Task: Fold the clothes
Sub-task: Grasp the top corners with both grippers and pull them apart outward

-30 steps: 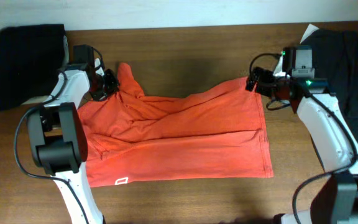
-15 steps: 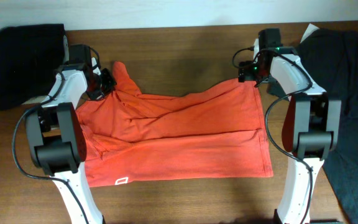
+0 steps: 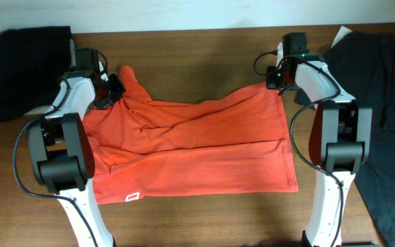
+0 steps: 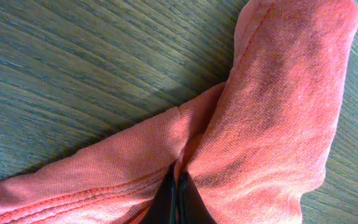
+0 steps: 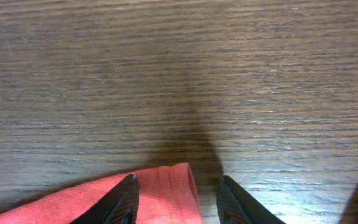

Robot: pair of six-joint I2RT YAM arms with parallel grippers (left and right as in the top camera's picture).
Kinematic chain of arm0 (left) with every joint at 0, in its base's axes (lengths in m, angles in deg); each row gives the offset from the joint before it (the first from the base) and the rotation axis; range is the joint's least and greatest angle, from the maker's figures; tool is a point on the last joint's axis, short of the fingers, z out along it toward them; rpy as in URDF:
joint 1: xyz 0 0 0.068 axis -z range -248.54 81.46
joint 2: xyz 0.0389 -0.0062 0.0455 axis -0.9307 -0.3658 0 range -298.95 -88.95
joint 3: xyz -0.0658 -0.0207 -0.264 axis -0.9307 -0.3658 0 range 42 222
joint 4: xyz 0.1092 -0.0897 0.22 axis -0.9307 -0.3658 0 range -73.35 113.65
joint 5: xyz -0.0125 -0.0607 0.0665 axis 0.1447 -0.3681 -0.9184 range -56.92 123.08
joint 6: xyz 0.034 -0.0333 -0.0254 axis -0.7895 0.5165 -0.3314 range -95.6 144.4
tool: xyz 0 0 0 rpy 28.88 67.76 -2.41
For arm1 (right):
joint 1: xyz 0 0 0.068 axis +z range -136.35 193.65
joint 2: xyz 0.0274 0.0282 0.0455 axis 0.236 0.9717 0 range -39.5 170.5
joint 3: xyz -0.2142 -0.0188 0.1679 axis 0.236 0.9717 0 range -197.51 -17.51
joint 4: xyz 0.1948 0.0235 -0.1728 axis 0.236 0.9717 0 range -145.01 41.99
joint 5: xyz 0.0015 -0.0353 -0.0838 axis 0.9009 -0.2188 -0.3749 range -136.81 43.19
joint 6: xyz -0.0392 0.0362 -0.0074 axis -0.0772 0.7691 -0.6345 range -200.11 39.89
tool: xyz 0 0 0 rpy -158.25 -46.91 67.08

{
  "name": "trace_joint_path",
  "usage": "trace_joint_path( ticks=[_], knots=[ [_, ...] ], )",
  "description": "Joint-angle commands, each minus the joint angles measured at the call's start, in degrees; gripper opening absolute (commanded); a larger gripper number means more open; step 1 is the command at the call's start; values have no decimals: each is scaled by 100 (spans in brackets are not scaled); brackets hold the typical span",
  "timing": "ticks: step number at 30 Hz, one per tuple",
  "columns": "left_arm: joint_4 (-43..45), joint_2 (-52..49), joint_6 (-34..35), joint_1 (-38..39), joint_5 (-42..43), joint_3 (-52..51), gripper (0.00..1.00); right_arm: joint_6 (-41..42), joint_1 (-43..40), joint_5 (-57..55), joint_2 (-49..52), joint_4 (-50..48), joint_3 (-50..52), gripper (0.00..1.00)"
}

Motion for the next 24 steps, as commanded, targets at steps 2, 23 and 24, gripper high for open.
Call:
trace_joint_path(
  ticks=[2,23,24],
  knots=[
    [28,-153,50,-94,-323,-17,1,107,37,181,177,-13,-68,20],
    [-2297,-85,-319,-223,-278,1709,15,658,-426,-85,-278,2573,-1930,4],
    [-2304,-85,-319,-223,-278,1709,17,658,-426,-85,-278,2608,-1930,4]
  ],
)
